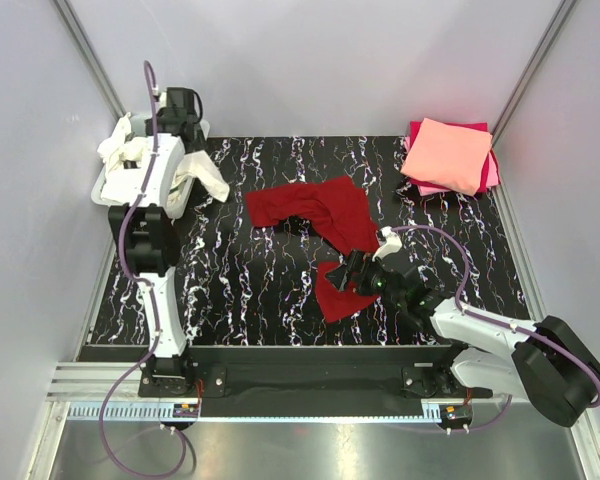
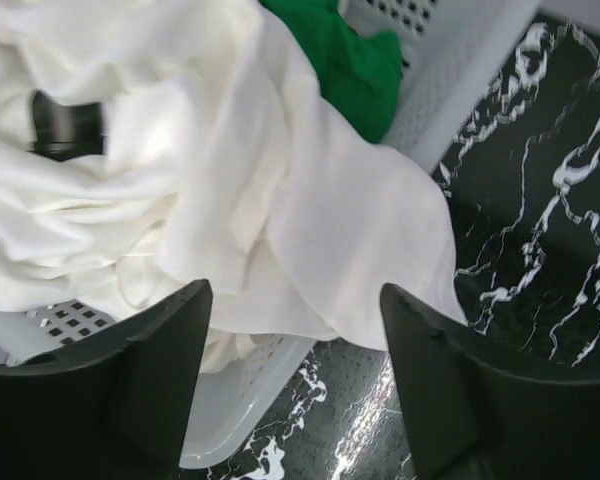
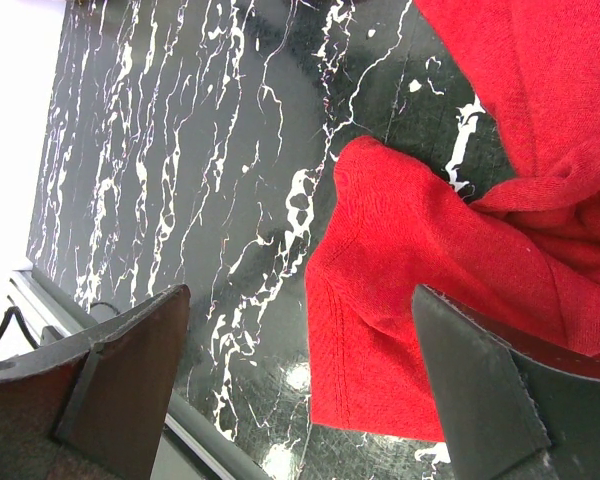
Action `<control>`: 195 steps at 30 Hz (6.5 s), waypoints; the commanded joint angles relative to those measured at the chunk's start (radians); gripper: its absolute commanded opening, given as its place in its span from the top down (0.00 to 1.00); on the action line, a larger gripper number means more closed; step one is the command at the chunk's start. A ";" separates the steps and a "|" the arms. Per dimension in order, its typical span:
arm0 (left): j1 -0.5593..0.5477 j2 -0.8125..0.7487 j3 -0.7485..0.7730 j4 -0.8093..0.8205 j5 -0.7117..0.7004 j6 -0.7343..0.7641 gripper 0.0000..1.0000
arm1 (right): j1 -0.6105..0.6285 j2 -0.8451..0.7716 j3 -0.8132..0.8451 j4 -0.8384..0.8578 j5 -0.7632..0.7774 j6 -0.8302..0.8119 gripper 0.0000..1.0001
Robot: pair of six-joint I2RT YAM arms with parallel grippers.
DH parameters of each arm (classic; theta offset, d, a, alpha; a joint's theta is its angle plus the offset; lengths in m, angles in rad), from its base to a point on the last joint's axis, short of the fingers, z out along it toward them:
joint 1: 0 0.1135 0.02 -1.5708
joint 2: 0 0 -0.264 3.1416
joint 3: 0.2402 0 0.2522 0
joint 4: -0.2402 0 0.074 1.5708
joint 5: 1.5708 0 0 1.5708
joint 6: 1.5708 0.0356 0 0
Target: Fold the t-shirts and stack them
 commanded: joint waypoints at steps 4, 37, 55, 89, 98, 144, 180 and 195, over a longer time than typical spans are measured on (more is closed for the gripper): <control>0.041 -0.052 -0.020 0.034 0.005 -0.036 0.13 | 0.000 -0.006 0.040 0.047 -0.008 -0.018 0.00; 0.083 -0.294 -0.293 0.247 0.161 -0.117 1.00 | -0.001 0.003 0.043 0.052 -0.011 -0.019 0.00; 0.182 -0.323 0.069 0.076 0.019 -0.117 0.66 | 0.000 0.019 0.047 0.053 -0.022 -0.023 0.00; -0.296 -0.740 -0.948 1.257 -0.207 1.435 0.01 | 0.000 0.079 0.086 0.047 -0.085 -0.035 0.00; -0.162 -0.489 -0.595 1.008 -0.247 1.197 0.01 | -0.001 0.082 0.092 0.037 -0.099 -0.042 0.00; -0.330 -1.226 -1.262 0.192 0.339 -0.100 0.01 | -0.224 0.291 0.659 -0.862 0.127 -0.110 0.23; -0.342 -1.300 -1.319 0.197 0.282 -0.105 0.01 | 0.033 0.151 0.793 -1.074 -0.264 -0.308 0.58; -0.356 -1.236 -1.428 0.332 0.430 -0.267 0.04 | 0.045 -0.067 0.463 -1.142 -0.044 -0.036 0.29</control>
